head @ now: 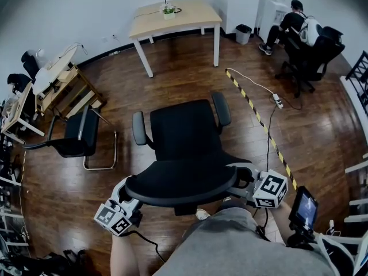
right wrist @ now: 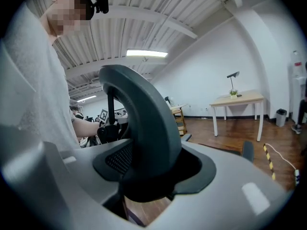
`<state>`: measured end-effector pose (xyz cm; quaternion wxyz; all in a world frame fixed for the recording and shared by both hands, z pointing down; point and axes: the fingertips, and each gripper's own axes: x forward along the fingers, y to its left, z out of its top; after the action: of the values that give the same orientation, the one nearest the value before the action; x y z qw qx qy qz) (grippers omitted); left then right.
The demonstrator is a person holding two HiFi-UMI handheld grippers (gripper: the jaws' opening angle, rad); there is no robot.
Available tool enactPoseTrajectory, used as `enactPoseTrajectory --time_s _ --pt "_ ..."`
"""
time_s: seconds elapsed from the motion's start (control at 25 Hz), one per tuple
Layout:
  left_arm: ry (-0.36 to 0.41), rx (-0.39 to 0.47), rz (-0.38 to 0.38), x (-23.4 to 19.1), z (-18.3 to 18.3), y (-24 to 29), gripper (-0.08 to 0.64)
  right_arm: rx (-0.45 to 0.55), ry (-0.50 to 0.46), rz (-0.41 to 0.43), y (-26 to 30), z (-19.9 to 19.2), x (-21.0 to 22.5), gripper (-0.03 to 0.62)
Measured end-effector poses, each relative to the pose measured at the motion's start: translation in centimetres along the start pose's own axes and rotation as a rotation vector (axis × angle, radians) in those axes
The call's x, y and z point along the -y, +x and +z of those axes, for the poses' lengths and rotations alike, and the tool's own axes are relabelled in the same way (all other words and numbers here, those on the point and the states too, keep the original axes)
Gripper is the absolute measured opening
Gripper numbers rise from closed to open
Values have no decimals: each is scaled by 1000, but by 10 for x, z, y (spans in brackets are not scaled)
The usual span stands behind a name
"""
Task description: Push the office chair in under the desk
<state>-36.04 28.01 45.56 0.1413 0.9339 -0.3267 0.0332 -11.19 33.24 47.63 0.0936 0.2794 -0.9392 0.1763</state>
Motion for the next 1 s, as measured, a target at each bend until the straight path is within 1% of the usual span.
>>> enactPoseTrajectory --time_s 0.2,0.4,0.76,1.0 --pt "-1 -3 -23 -13 -3 -3 250 8 4 -17 13 -3 -3 259" --pt "0 -2 -25 -32 2 6 250 13 5 -29 27 3 9 258" --pt "3 -6 -20 -74 13 44 250 23 12 -34 52 20 54 255" --pt "2 -7 -12 -105 24 84 250 18 17 -34 68 35 101 255"
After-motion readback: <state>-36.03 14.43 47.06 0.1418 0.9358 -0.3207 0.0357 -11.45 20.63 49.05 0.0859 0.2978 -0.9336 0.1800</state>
